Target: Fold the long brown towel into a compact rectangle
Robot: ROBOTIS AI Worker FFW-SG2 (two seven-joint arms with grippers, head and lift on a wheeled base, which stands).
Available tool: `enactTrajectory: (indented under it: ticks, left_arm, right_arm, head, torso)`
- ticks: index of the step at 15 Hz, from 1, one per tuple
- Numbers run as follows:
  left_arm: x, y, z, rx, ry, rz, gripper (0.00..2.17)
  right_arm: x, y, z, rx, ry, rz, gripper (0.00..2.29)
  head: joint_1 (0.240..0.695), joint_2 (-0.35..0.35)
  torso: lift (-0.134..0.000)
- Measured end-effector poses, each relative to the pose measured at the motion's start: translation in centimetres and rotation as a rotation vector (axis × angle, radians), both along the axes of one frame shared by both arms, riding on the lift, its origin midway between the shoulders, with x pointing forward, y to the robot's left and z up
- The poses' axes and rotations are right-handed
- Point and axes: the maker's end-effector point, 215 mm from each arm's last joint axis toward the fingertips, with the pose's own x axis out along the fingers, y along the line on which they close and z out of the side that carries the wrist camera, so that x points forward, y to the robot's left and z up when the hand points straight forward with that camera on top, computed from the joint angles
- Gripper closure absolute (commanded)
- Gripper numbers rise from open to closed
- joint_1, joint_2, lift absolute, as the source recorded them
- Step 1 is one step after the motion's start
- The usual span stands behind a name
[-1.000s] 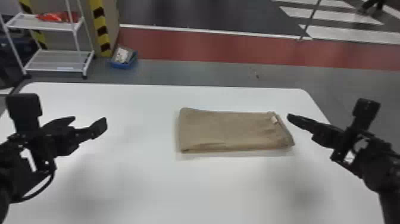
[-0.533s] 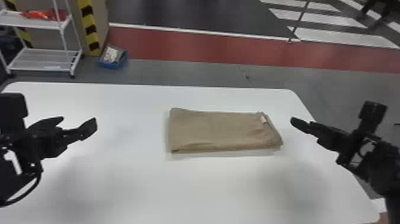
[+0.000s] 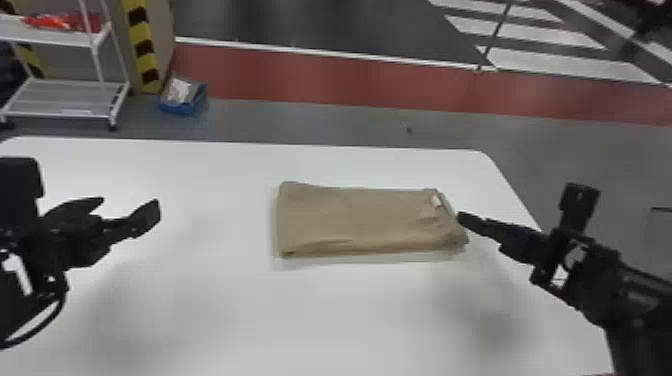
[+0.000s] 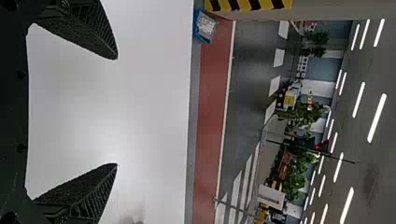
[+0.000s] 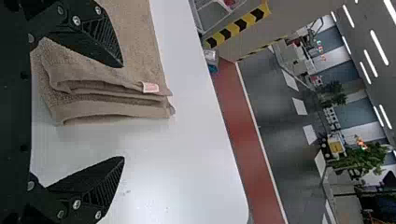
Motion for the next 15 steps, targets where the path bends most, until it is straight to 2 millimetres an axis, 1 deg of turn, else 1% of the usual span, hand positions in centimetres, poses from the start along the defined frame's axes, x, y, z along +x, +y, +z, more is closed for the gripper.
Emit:
enactTrajectory:
  ticks: [2,5,9,12,15]
  left_arm:
    - [0.0,-0.1,0.0,0.001,-0.001,-0.002,0.07]
    - [0.1,0.0,0.2,0.004,-0.005,-0.001,0.07]
    - [0.4,0.0,0.6,0.002,-0.017,0.001,0.07]
    - [0.5,0.1,0.8,0.002,-0.023,0.002,0.07]
    - [0.7,0.1,1.1,0.005,-0.027,0.003,0.07]
  right_arm:
    - [0.3,1.6,-0.9,0.007,0.011,0.024,0.22]
    - [1.1,3.8,-1.2,0.016,0.013,0.057,0.22]
    - [1.6,8.1,-2.0,0.035,0.028,0.127,0.22]
    - [2.3,11.1,-1.7,0.049,0.027,0.174,0.22]
    - [2.8,13.2,-1.3,0.066,0.02,0.204,0.22]
  head:
    - [0.695,-0.183]
    - [0.695,-0.164]
    - [0.695,-0.123]
    - [0.695,-0.088]
    - [0.695,-0.069]
  torso:
    - [-0.123]
    - [-0.123]
    - [-0.123]
    - [-0.123]
    - [-0.123]
